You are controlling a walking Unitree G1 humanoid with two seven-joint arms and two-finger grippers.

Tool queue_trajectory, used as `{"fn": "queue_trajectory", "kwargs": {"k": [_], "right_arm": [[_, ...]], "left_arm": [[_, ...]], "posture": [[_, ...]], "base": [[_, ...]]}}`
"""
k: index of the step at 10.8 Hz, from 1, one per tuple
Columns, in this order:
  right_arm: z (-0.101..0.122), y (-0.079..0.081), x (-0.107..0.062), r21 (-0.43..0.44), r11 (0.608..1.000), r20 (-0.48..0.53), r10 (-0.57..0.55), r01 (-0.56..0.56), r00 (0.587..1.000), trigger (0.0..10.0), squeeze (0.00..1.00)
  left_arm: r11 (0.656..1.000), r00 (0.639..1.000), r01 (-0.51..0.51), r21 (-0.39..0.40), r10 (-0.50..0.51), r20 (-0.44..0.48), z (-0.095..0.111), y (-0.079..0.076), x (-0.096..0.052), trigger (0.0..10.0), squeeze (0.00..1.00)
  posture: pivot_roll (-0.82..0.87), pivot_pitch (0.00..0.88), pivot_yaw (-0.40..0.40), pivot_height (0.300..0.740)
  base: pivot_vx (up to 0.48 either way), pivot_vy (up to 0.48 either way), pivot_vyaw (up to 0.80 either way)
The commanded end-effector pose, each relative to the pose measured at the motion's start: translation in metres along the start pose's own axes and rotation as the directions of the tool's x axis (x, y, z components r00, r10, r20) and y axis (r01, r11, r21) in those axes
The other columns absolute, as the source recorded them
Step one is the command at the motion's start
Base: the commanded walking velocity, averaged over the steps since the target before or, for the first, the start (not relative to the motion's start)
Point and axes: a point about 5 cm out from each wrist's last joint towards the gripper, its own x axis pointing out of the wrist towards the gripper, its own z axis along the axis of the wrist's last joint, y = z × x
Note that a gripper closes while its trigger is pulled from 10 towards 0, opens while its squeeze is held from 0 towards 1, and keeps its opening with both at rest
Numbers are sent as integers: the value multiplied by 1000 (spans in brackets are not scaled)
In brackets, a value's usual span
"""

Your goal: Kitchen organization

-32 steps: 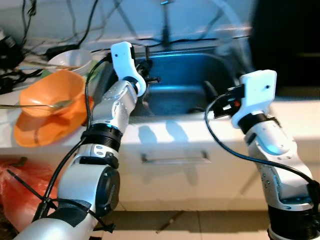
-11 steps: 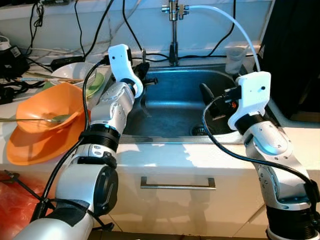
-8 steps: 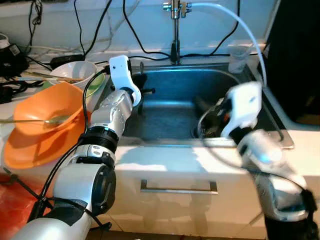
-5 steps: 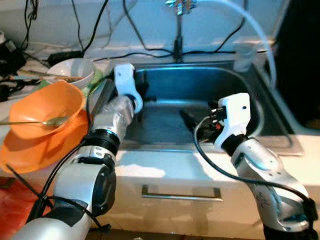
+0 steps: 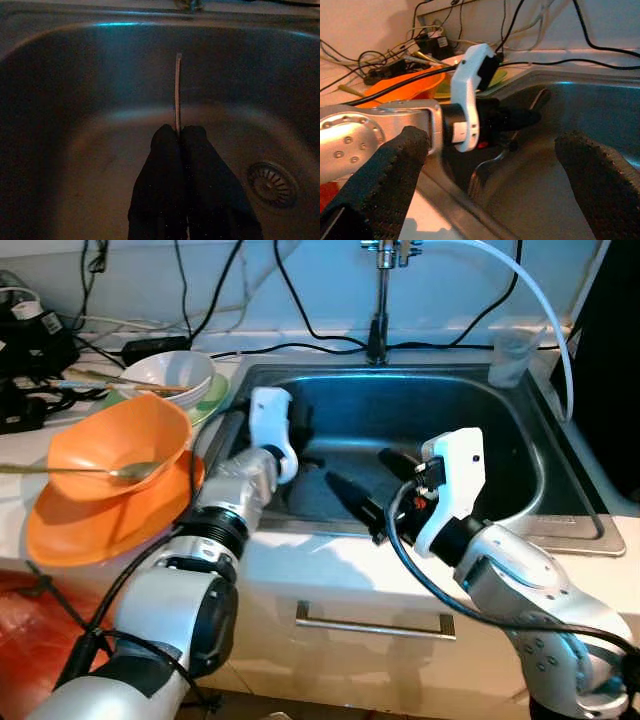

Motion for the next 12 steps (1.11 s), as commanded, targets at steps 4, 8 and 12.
{"fn": "queue_trajectory", "kwargs": {"k": [4,8,12], "right_arm": [[-1,4,-4,-27,999,-52,23,-25,998,10000,0],[-3,7,-7,-26,998,-87,58,-61,994,10000,0],[-8,8,-7,-34,997,-114,66,-70,991,10000,0]], "left_arm": [[997,994,65,42,-61,-94,-27,-13,1,10000,0],[996,985,75,53,-66,-158,-41,-10,-1,10000,1000],[997,989,67,37,-61,-137,-36,-7,-1,10000,1000]], "posture": [[-167,0,73,740],[-169,0,77,740],[-164,0,80,740]], "base": [[0,0,0],[0,0,0],[0,0,0]]}}
